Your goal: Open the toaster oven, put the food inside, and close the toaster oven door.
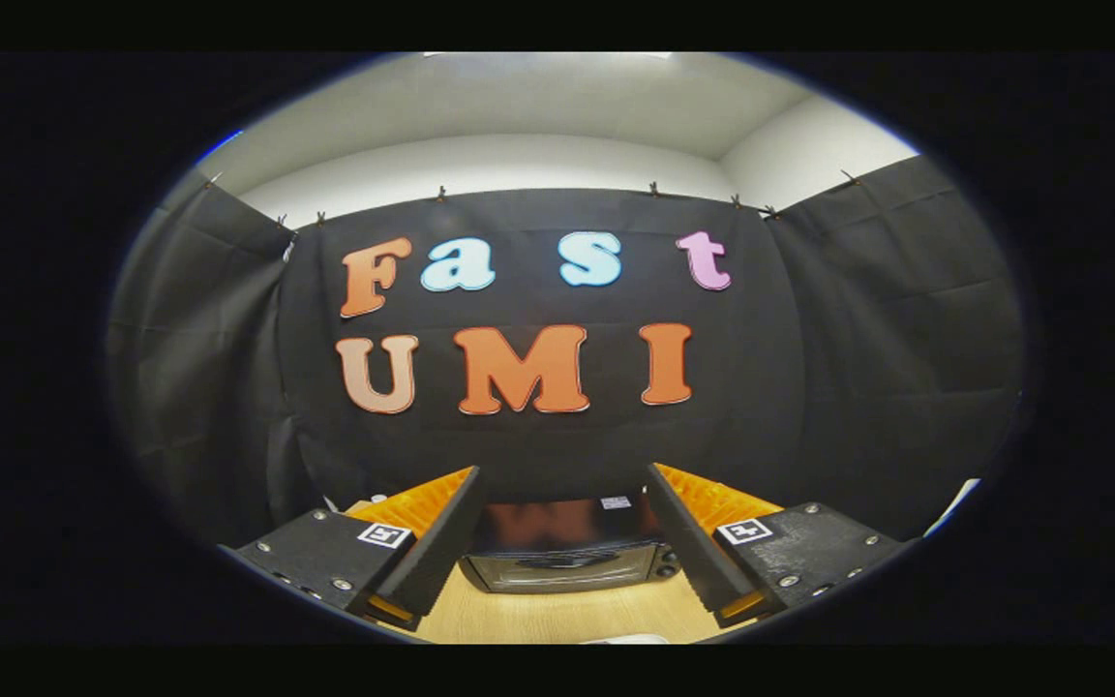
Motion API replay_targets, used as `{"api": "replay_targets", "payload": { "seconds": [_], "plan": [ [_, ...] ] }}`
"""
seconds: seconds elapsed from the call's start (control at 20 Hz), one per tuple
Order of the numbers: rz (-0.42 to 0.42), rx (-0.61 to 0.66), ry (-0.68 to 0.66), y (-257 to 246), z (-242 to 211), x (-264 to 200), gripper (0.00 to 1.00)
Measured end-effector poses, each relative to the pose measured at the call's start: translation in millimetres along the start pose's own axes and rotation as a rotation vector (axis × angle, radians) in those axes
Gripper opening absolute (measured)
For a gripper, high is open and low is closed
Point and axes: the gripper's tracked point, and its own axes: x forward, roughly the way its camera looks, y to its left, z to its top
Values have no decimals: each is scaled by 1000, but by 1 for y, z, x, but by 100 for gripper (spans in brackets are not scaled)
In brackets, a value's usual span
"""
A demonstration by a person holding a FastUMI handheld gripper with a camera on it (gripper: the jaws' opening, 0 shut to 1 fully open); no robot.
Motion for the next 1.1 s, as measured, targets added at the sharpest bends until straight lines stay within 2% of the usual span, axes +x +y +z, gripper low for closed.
{"api": "replay_targets", "payload": {
  "seconds": [0.75, 0.95, 1.1],
  "plan": [
    [-6, 12, 16, -15, -8, 3, 99],
    [19, 0, 74, -13, -42, 2, 99],
    [15, -31, 173, -19, -96, -2, 99]
  ]
}}
